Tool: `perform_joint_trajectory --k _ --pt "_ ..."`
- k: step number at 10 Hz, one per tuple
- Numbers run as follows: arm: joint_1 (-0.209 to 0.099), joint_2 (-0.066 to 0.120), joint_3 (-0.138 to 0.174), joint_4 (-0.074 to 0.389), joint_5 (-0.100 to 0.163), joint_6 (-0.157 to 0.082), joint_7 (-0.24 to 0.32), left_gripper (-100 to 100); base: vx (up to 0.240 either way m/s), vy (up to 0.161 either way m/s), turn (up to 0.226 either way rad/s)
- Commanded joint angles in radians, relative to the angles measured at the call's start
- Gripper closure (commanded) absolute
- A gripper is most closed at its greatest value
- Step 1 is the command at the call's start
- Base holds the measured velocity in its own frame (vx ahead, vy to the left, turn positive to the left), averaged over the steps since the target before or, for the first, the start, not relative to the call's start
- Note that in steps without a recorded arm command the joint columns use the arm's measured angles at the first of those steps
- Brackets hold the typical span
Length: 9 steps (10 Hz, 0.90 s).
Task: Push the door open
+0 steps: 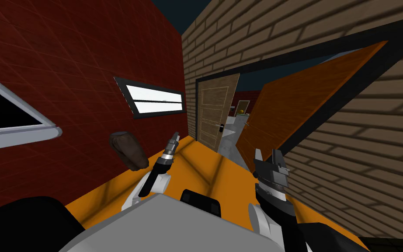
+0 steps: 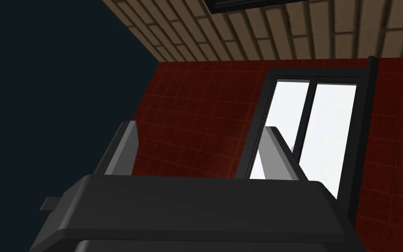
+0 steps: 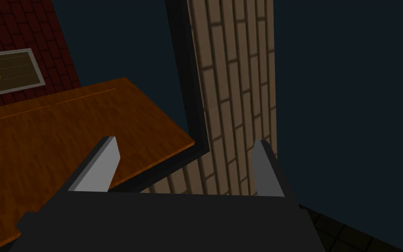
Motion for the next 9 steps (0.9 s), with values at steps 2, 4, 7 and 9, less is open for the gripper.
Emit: perform_joint_trajectory --k 2,4,7,9 --pt "-0.017 0.007 -0.006 0.032 0.004 0.004 0.006 -100 0.149 -0.02 -0.051" --pt "-0.038 0.015 -0.013 0.074 0.009 0.01 0.013 -100 0.211 -0.039 -0.049" --pt "-0.072 0.025 -0.024 0.141 0.017 0.018 0.024 -100 0.196 -0.045 -0.07" --pt "-0.093 0.029 -0.031 0.181 0.021 0.024 0.031 -100 0.171 -0.046 -0.066"
